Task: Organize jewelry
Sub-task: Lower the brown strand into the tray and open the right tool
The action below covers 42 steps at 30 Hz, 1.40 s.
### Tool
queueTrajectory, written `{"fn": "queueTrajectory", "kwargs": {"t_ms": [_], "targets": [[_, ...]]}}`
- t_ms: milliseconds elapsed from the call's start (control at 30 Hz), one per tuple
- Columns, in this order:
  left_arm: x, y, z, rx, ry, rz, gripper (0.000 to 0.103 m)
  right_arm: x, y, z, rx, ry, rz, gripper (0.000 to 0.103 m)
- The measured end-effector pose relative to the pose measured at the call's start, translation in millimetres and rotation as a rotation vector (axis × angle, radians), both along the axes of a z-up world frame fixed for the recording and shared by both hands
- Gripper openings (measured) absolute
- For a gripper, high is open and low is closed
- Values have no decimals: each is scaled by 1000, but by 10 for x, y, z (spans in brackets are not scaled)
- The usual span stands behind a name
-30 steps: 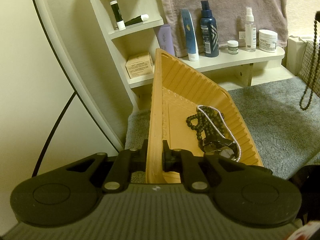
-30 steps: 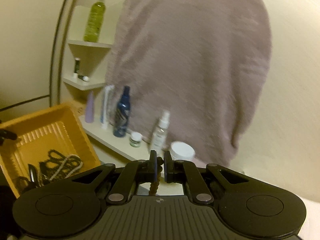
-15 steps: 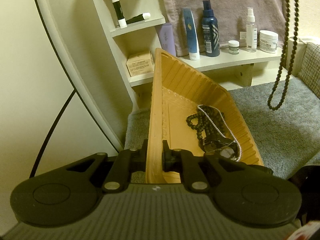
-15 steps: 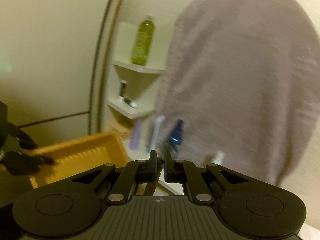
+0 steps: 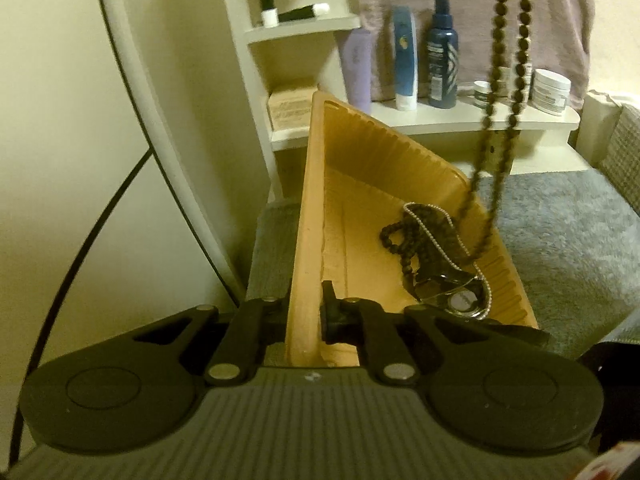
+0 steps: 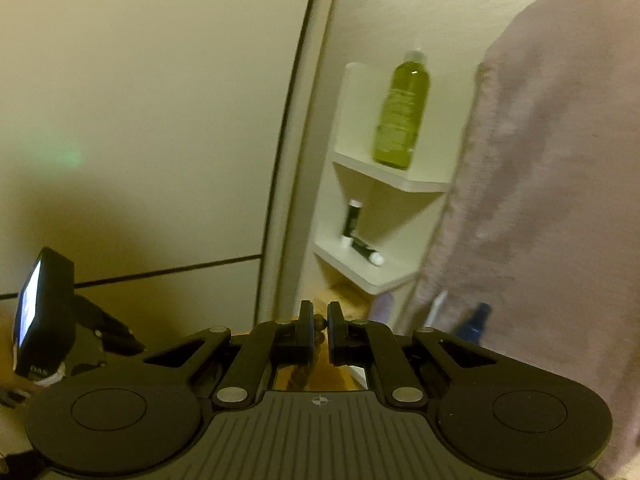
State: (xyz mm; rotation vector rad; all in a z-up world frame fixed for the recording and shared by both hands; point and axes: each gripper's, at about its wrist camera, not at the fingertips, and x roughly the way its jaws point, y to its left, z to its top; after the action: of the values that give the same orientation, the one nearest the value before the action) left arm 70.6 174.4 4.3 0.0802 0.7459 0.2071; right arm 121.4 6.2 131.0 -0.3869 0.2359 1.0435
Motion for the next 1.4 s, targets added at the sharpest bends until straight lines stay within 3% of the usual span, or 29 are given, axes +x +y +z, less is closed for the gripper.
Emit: {"fn": "queueTrajectory", "kwargs": {"t_ms": [167, 333, 667, 933, 1100, 1400], "targets": [[-15, 201, -71, -85, 11, 19, 6, 96, 295, -217, -44, 14, -2, 6], [-12, 347, -177, -109, 31, 32, 7, 212, 456, -464, -96, 48, -11, 6], [-11, 580, -380, -198, 58, 60, 8, 413, 644, -972, -195, 221, 5, 6], [-32, 700, -497, -253, 67, 81, 12, 482, 677, -1293, -255, 298, -15, 6], [-42, 732, -538, -263, 76, 92, 25, 445, 667, -1453, -290, 329, -13, 6], [-133, 842, -481, -278, 38, 120, 28, 341, 706, -1701, -340, 359, 1, 6]]}}
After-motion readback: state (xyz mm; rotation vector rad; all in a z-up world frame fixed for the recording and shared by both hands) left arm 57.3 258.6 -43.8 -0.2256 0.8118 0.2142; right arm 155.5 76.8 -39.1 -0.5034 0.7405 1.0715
